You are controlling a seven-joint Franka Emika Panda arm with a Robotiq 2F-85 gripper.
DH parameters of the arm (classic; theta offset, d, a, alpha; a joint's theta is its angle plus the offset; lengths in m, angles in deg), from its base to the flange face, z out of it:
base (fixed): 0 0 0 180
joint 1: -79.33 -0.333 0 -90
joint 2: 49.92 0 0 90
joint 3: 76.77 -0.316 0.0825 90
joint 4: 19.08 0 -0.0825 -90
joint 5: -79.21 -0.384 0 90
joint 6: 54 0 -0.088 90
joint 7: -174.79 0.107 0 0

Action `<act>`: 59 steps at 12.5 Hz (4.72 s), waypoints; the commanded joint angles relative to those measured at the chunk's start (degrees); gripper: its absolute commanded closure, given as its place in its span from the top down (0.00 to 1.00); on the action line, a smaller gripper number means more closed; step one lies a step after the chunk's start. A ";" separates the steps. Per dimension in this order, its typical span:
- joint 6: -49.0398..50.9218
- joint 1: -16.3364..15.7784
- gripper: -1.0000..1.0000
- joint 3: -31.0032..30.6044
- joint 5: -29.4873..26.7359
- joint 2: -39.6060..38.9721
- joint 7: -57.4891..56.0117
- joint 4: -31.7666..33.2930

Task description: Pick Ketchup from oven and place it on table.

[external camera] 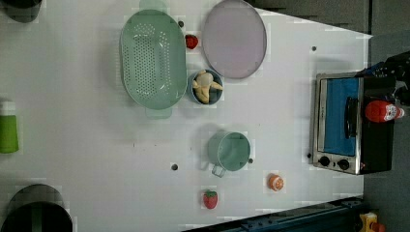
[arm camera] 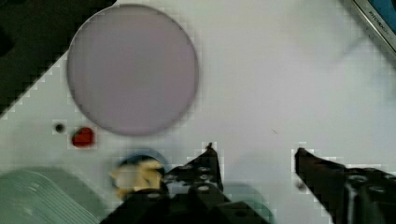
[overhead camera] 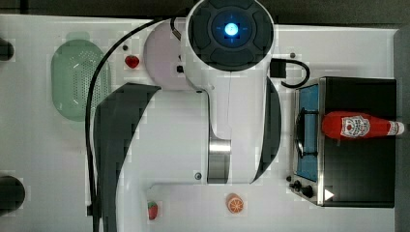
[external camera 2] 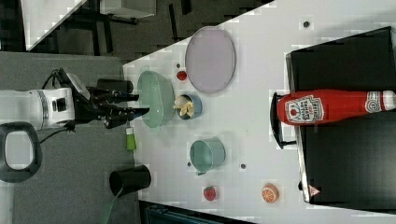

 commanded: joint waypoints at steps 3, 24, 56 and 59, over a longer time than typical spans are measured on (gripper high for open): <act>8.10 1.54 1.00 3.06 1.13 16.15 2.79 5.59; -12.69 7.56 1.00 31.73 -8.44 -13.41 2.66 -1.81; 2.54 -5.54 0.63 14.72 -2.45 -0.74 -1.60 -2.55; 1.83 -6.12 0.63 10.61 -2.08 -0.76 -1.45 2.67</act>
